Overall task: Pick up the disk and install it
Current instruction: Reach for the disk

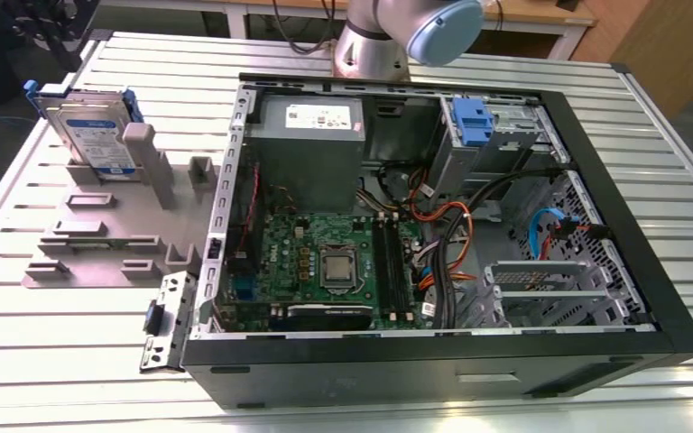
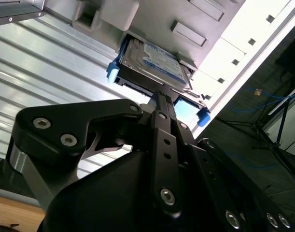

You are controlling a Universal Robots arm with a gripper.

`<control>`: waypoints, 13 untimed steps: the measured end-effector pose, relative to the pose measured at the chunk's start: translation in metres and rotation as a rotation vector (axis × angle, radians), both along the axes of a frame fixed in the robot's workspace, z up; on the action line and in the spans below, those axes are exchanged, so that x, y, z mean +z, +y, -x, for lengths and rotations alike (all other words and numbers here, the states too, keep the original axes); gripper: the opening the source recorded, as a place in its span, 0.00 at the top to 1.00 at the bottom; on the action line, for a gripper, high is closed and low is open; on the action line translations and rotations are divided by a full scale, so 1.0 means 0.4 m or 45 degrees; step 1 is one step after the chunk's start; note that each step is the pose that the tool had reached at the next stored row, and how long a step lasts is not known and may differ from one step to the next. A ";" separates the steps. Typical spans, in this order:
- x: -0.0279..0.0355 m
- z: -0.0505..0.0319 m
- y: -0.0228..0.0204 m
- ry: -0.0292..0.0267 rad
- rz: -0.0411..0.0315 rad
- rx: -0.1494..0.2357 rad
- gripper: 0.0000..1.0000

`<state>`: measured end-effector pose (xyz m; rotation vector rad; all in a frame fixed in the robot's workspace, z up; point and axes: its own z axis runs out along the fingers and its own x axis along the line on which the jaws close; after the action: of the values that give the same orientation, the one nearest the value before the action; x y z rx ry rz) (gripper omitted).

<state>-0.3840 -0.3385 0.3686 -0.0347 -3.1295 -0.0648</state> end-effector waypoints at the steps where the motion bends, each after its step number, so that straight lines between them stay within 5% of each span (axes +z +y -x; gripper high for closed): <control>1: 0.000 0.004 0.000 0.0002 0.0000 0.000 0.89; 13: -0.006 0.049 0.000 0.0024 0.0000 -0.001 0.89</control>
<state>-0.4035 -0.3384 0.3664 -0.0354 -3.1277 -0.0648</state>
